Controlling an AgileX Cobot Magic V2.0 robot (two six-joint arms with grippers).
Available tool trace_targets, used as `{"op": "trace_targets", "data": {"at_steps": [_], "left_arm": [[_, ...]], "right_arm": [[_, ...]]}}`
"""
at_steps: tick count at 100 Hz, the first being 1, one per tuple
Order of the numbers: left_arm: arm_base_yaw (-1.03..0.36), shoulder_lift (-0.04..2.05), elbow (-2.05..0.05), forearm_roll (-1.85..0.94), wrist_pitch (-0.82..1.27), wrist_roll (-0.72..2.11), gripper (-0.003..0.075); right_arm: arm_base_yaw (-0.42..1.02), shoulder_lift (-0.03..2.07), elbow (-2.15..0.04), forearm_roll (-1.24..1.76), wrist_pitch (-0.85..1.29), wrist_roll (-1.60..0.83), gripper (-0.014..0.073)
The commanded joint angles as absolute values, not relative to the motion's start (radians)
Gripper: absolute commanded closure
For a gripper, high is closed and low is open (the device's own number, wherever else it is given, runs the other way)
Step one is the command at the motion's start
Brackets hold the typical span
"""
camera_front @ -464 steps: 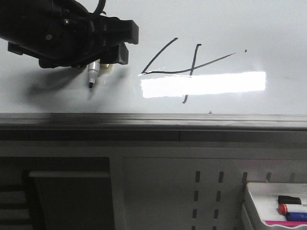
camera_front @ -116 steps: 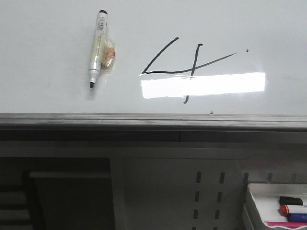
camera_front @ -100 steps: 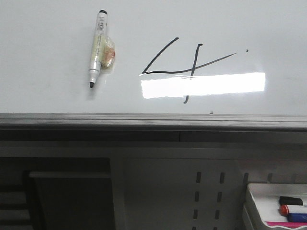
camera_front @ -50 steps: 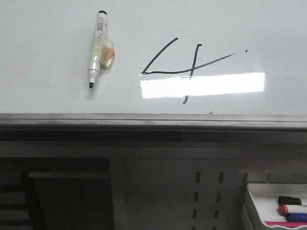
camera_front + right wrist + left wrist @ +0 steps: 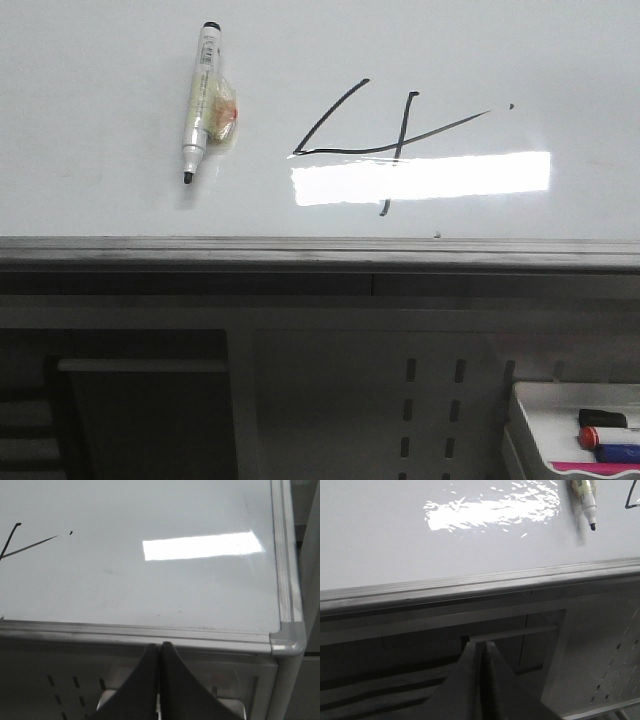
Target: Write number 4 on whiteboard
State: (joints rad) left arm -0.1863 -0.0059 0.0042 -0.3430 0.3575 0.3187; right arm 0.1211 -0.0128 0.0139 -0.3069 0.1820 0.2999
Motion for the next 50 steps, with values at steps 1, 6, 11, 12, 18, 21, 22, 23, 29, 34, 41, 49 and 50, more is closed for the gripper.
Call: {"op": "trace_targets", "data": {"at_steps": [1, 6, 11, 12, 18, 21, 22, 23, 29, 34, 41, 49, 50], "left_arm": [[-0.183, -0.03, 0.038, -0.362, 0.325, 0.308, 0.0741], [-0.183, -0.03, 0.038, -0.362, 0.325, 0.308, 0.0741], [-0.183, -0.03, 0.038, -0.362, 0.325, 0.308, 0.0741], [-0.183, -0.03, 0.038, -0.362, 0.325, 0.308, 0.0741], [-0.183, -0.03, 0.038, -0.362, 0.325, 0.308, 0.0741], [-0.183, -0.03, 0.038, -0.362, 0.325, 0.308, 0.0741], [-0.183, -0.03, 0.038, -0.362, 0.325, 0.308, 0.0741], [-0.183, -0.03, 0.038, -0.362, 0.325, 0.308, 0.0741], [-0.183, -0.03, 0.038, -0.362, 0.325, 0.308, 0.0741], [-0.183, -0.03, 0.038, -0.362, 0.325, 0.308, 0.0741], [-0.183, -0.03, 0.038, -0.362, 0.325, 0.308, 0.0741], [-0.183, -0.03, 0.038, -0.362, 0.325, 0.308, 0.0741], [-0.183, -0.03, 0.038, -0.362, 0.325, 0.308, 0.0741]], "right_arm": [[0.088, -0.017, 0.033, -0.308, 0.06, 0.308, 0.0633], [0.078, -0.017, 0.035, -0.281, 0.096, 0.308, 0.0633], [0.078, -0.017, 0.035, -0.265, 0.12, 0.308, 0.0633], [0.078, -0.017, 0.035, -0.264, 0.125, 0.308, 0.0633], [0.078, -0.017, 0.035, -0.266, 0.149, 0.303, 0.0633], [0.078, -0.017, 0.035, -0.266, 0.176, 0.303, 0.0633], [0.078, -0.017, 0.035, -0.266, 0.183, 0.303, 0.0633], [0.078, -0.019, 0.035, -0.266, 0.194, 0.303, 0.0633], [0.078, -0.022, 0.035, -0.266, 0.232, 0.303, 0.0633], [0.078, -0.025, 0.035, -0.266, 0.244, 0.303, 0.0633], [0.078, -0.025, 0.035, -0.266, 0.247, 0.303, 0.0633], [0.078, -0.025, 0.035, -0.266, 0.249, 0.303, 0.0633], [0.078, -0.025, 0.035, -0.266, 0.249, 0.303, 0.0633]]}}
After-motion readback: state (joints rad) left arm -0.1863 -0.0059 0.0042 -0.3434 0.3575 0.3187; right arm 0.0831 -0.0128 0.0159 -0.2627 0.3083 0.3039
